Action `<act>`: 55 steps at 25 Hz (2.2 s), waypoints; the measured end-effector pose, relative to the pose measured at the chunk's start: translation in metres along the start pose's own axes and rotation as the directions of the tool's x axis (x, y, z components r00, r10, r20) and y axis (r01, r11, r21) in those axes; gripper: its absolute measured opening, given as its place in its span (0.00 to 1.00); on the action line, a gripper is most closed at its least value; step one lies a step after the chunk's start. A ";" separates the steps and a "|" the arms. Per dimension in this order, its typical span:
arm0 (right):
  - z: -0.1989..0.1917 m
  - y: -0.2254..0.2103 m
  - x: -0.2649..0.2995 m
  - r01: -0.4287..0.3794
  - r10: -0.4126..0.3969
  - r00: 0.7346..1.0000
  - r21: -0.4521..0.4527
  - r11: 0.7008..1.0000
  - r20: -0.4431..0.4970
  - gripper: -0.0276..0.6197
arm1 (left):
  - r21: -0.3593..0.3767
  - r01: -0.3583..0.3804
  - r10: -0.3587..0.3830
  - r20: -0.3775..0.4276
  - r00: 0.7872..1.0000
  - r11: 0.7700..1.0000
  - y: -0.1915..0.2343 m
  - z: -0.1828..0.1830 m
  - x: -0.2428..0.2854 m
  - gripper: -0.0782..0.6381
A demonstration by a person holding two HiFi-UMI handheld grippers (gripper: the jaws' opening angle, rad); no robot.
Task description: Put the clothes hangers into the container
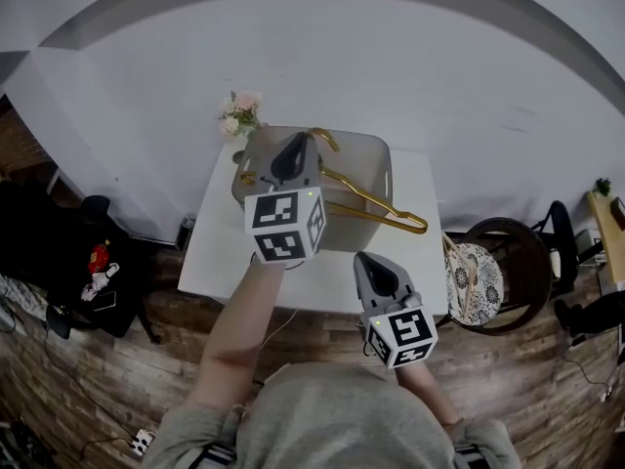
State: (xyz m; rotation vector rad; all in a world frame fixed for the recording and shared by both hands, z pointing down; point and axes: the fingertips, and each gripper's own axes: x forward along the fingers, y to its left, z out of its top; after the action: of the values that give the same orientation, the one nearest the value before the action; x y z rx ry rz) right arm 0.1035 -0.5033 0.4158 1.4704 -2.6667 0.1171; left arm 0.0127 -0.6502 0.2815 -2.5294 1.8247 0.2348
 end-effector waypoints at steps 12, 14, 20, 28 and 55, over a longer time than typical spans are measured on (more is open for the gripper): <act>-0.006 -0.004 0.009 -0.009 0.009 1.000 0.008 1.000 -0.012 0.04 | -0.013 -0.079 0.077 -0.095 0.992 0.997 0.030 -0.049 0.000 0.14; -0.007 -0.002 0.010 -0.015 0.015 1.000 0.008 1.000 -0.014 0.04 | -0.023 -0.093 0.089 -0.113 0.990 0.995 0.035 -0.057 -0.003 0.14; -0.010 0.005 0.014 -0.036 0.036 0.999 0.007 0.999 -0.024 0.04 | -0.010 -0.128 0.124 -0.162 0.979 0.992 0.050 -0.079 -0.015 0.14; -0.012 0.010 0.010 -0.046 0.046 0.999 0.008 0.999 -0.026 0.04 | -0.009 -0.169 0.162 -0.240 0.957 0.986 0.063 -0.113 -0.038 0.14; -0.011 0.029 -0.013 -0.025 0.025 0.999 0.016 1.000 -0.032 0.04 | -0.011 -0.155 0.145 -0.304 0.942 0.988 0.060 -0.145 -0.078 0.21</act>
State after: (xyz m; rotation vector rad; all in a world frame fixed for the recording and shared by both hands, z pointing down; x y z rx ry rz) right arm 0.0861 -0.4755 0.4247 1.4275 -2.6654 0.1630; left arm -0.0519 -0.6099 0.4400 -2.5697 2.1393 -0.1313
